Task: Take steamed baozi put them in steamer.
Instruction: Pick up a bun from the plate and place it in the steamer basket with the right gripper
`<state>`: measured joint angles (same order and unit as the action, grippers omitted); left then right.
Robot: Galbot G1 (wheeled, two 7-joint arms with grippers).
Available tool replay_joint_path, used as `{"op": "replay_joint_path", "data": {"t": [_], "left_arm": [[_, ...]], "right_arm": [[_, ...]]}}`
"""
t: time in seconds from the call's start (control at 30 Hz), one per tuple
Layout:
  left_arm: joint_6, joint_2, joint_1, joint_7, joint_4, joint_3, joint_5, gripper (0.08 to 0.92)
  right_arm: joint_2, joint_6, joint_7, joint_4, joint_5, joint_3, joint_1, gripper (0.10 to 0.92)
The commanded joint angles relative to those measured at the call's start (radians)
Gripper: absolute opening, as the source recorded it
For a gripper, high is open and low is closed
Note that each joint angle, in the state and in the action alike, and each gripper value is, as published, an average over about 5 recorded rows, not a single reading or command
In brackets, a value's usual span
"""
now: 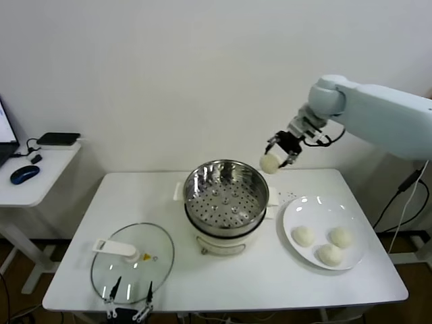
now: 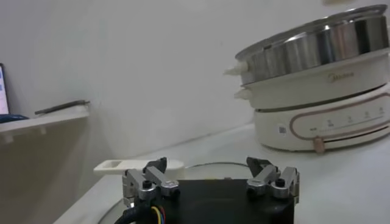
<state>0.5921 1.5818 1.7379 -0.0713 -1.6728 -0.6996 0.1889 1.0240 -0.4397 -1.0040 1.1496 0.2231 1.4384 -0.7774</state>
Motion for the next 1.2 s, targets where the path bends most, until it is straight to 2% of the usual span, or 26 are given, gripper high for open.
{"op": "replay_joint_path", "data": {"t": [0.03,0.27,0.47,0.63,1.07,1.2], "left_arm": [[0.008,0.001,-0.004,0.008,0.002,-0.006,0.003,0.823],[0.011,0.005,-0.009,0.014,0.005,-0.005,0.003,0.823],[0.014,0.004,-0.019,0.016,0.018,-0.01,-0.001,0.823],[0.016,0.003,-0.028,0.016,0.032,-0.016,-0.002,0.823],[0.018,0.006,-0.032,0.016,0.039,-0.017,-0.002,0.823],[0.016,0.007,-0.031,0.016,0.036,-0.016,-0.001,0.823]], "right_arm": [[0.2,-0.241,0.098,-0.11,-0.116,-0.001,0.071,0.628],[0.321,-0.419,0.088,-0.43,-0.311,-0.11,0.252,0.628],[0.421,-0.433,0.079,-0.695,-0.405,-0.223,0.339,0.631],[0.451,-0.433,0.076,-0.727,-0.395,-0.254,0.371,0.629],[0.451,-0.433,0.019,-0.692,-0.308,-0.227,0.376,0.63],[0.457,-0.433,0.024,-0.695,-0.264,-0.216,0.367,0.672]]}}
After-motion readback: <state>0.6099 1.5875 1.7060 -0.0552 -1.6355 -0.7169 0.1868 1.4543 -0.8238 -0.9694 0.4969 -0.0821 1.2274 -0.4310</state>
